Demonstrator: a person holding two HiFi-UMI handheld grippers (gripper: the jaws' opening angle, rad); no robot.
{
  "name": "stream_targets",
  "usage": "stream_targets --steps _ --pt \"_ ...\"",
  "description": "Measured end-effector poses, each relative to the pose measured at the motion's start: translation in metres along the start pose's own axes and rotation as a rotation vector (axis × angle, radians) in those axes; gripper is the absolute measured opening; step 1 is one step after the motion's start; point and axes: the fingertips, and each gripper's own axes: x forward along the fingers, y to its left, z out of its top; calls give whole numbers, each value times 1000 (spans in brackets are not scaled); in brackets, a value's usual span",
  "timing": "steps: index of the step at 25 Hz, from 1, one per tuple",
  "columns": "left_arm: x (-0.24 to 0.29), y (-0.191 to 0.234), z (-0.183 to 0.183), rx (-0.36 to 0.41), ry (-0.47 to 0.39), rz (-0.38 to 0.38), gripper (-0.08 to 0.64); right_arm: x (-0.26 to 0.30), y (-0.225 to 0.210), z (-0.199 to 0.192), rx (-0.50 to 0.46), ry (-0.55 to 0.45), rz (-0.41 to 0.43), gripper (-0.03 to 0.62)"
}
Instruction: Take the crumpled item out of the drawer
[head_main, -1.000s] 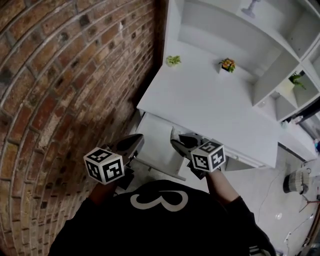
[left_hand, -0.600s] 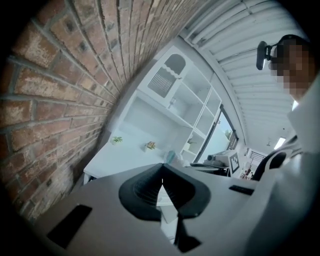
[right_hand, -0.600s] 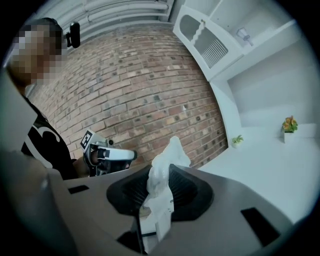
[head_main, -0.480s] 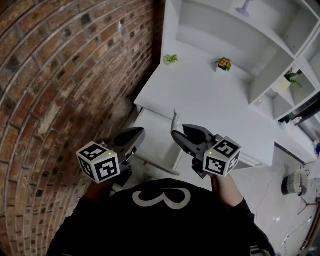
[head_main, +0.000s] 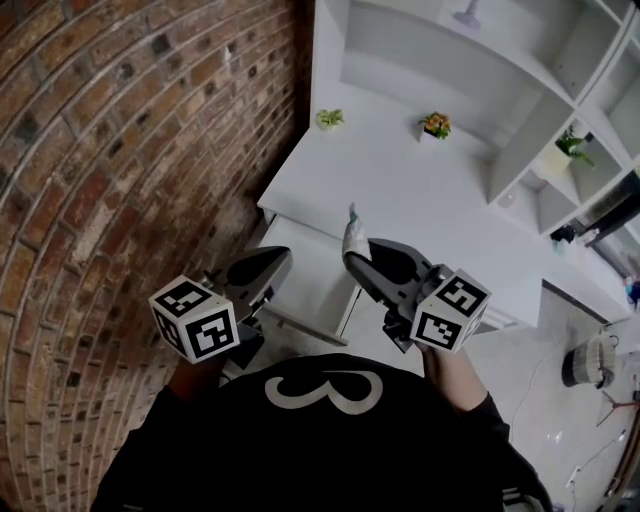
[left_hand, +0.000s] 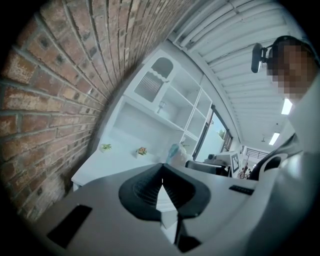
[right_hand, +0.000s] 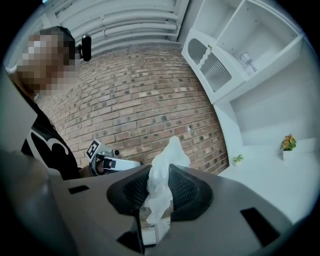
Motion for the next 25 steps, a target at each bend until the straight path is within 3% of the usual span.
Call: stream_targets --steps 25 --pt "11 2 -4 -8 26 -16 3 -1 -2 1 12 -7 12 104"
